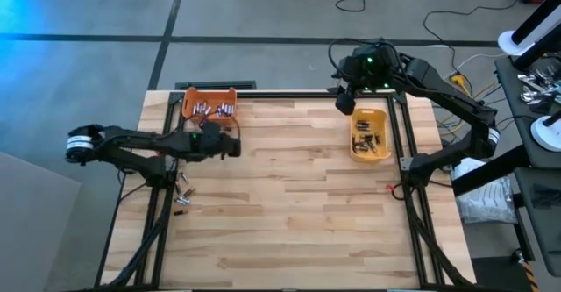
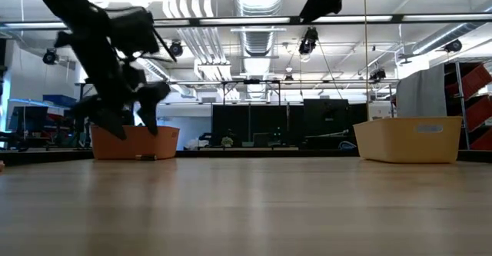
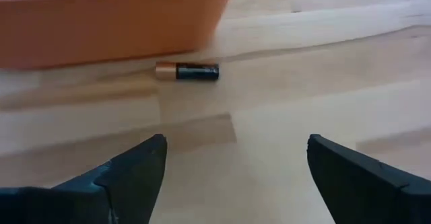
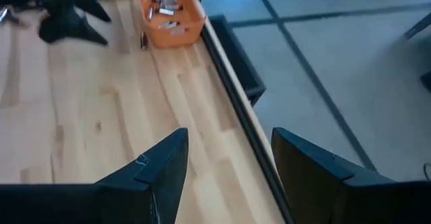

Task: Sort batteries
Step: Put the black battery into the yellow bin

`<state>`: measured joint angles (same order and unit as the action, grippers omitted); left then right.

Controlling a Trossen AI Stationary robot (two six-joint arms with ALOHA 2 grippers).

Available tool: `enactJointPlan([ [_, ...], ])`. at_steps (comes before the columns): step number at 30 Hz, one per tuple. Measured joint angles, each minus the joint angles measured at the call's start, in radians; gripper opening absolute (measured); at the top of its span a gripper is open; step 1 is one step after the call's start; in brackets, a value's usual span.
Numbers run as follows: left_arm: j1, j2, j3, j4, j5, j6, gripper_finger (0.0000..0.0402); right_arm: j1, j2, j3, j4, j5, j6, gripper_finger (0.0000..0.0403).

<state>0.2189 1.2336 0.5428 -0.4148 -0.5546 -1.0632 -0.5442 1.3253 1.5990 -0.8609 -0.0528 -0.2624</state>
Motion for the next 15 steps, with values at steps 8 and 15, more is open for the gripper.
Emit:
enactJointPlan([
  [8, 0.166, 0.127, 0.020, 0.073, 0.107, 0.168, 0.0332, 0.000, 0.014, 0.000, 0.012, 0.000, 0.058, 0.0206],
  [15, 0.178, 0.199, 0.022, 0.163, 0.051, 0.222, 0.0332, 0.000, -0.002, 0.000, -0.002, 0.000, 0.111, 0.0206],
])
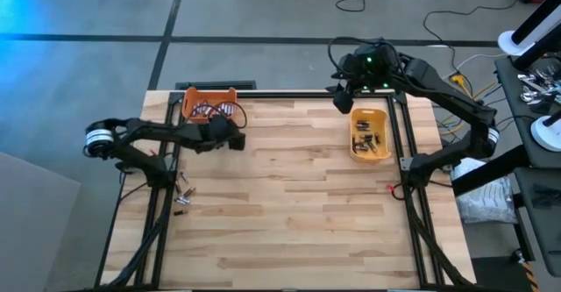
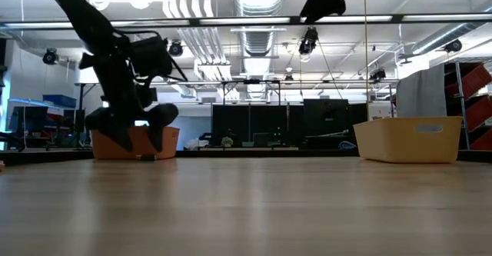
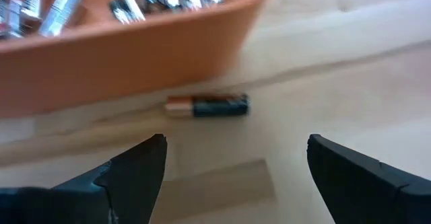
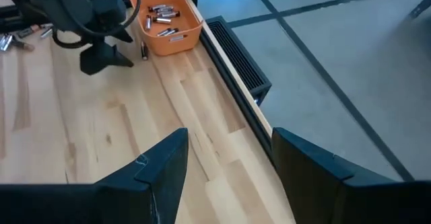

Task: Sort batteries
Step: Put the black battery into the yellow bin

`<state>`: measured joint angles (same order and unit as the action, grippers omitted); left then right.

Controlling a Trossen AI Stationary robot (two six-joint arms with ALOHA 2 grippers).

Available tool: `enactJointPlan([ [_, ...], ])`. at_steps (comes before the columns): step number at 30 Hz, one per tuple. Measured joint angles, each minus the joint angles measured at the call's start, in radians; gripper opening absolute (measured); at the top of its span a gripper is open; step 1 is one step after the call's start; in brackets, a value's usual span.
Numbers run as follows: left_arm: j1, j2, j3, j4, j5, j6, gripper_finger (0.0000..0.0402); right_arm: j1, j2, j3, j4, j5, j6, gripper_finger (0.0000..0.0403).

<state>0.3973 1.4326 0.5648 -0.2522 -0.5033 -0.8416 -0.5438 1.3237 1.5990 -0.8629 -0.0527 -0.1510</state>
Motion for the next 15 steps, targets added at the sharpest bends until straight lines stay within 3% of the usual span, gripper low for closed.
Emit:
enactJointPlan([
  [4, 0.005, 0.037, -0.001, 0.023, -0.052, -0.005, 0.0331, 0.000, -0.002, 0.000, 0.000, 0.000, 0.021, 0.0206],
  [15, 0.029, 0.163, 0.001, 0.160, -0.056, -0.083, 0.0323, 0.000, -0.002, 0.000, -0.001, 0.000, 0.077, 0.0206],
])
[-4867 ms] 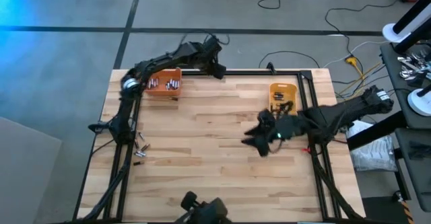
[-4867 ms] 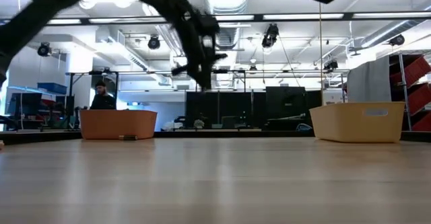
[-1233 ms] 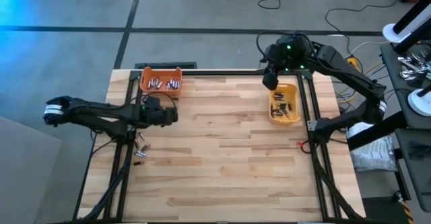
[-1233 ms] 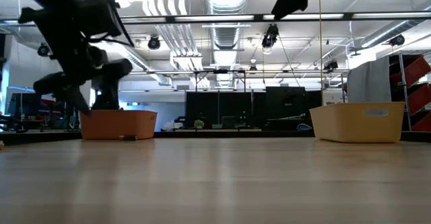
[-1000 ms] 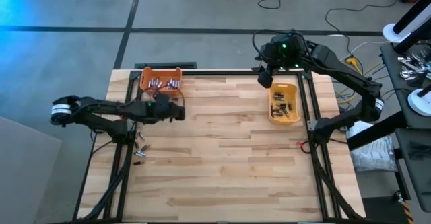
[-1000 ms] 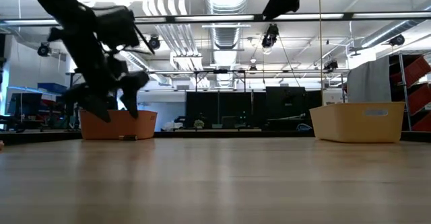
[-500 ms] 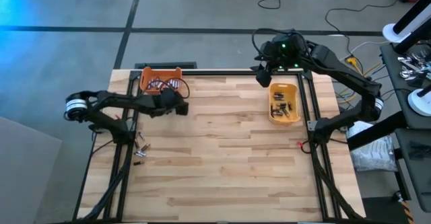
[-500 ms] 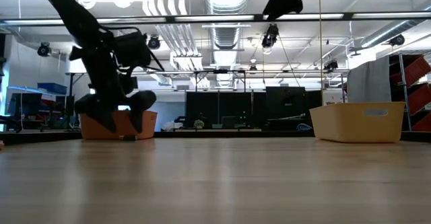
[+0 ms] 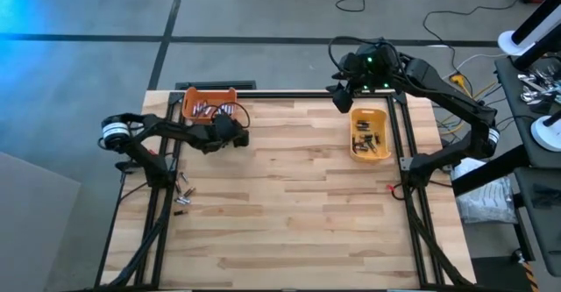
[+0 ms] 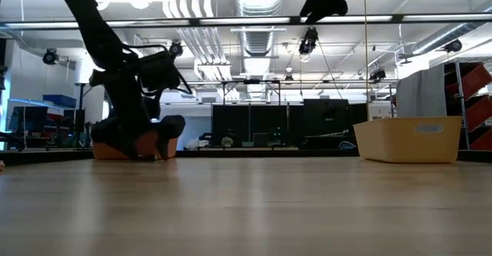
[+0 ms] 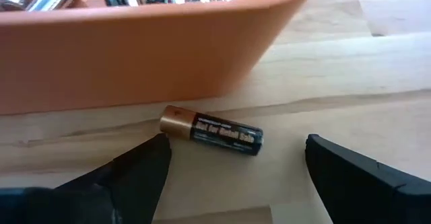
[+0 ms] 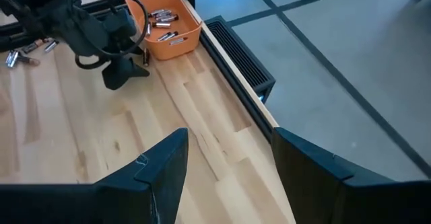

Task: Sort batteries
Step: Put the black battery into the yellow bin

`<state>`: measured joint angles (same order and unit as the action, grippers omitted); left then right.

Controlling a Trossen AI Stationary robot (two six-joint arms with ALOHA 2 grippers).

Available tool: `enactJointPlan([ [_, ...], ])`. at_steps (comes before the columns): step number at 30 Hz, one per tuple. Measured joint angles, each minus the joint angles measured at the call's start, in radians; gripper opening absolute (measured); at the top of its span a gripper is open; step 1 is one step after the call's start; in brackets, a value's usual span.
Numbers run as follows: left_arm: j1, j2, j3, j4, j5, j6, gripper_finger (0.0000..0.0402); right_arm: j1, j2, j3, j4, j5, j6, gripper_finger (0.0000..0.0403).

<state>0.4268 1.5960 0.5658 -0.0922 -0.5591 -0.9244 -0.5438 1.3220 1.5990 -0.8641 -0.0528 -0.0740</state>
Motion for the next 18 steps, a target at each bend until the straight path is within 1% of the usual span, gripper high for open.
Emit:
enactJointPlan([
  [4, 0.001, 0.029, 0.002, 0.004, -0.029, -0.032, 0.0301, 0.000, -0.003, 0.000, -0.014, 0.000, 0.020, 0.0206],
  [8, 0.001, 0.033, 0.001, 0.000, -0.047, -0.038, 0.0267, 0.000, -0.008, 0.000, -0.029, 0.000, 0.024, 0.0206],
  [18, 0.003, 0.028, -0.002, -0.033, -0.063, -0.070, 0.0155, 0.000, -0.021, 0.000, -0.050, 0.000, 0.049, 0.0206],
])
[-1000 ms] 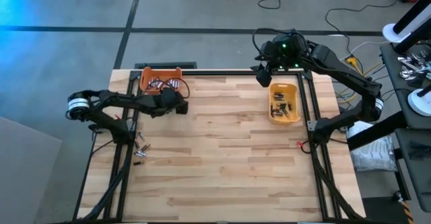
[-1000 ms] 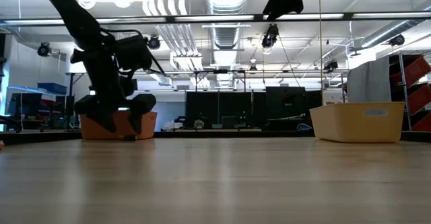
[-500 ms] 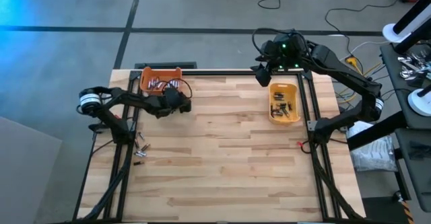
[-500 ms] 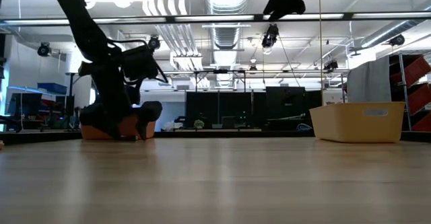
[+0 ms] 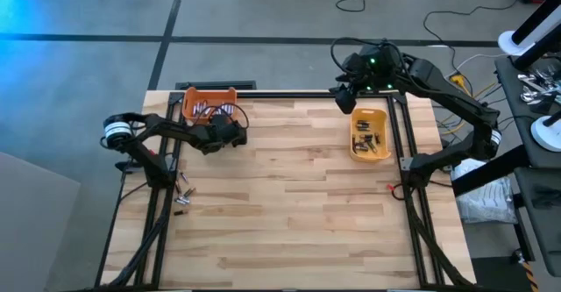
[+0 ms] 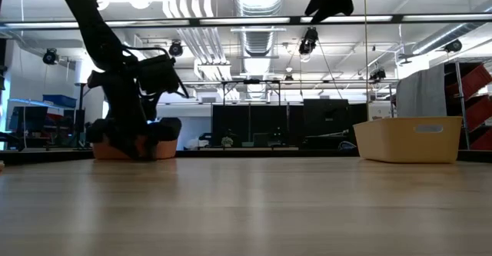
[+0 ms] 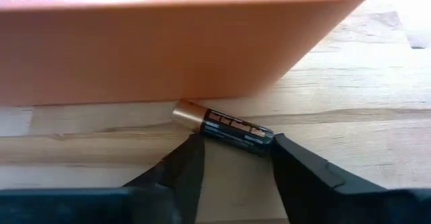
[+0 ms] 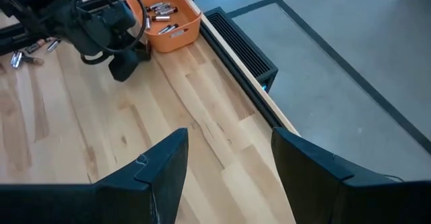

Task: Sort batteries
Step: Put the black battery into the yellow bin

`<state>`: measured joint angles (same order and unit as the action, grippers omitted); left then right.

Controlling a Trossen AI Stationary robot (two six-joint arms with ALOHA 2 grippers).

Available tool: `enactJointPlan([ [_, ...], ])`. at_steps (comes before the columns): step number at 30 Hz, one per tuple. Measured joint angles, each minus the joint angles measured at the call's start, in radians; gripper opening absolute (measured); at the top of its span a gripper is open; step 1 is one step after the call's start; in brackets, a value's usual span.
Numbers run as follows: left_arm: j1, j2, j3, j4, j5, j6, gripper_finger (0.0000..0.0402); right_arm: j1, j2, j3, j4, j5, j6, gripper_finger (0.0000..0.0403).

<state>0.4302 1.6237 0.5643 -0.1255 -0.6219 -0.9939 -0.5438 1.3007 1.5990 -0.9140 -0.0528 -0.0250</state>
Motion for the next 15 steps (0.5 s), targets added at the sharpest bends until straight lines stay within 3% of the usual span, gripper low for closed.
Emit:
enactJointPlan([
  [8, -0.022, -0.037, -0.002, -0.036, 0.018, 0.001, 0.0088, 0.000, -0.006, 0.000, -0.042, 0.000, 0.000, 0.0206],
  [15, -0.116, -0.081, -0.004, -0.063, 0.060, 0.006, 0.0055, 0.000, -0.006, 0.000, -0.082, 0.000, -0.002, 0.0206],
])
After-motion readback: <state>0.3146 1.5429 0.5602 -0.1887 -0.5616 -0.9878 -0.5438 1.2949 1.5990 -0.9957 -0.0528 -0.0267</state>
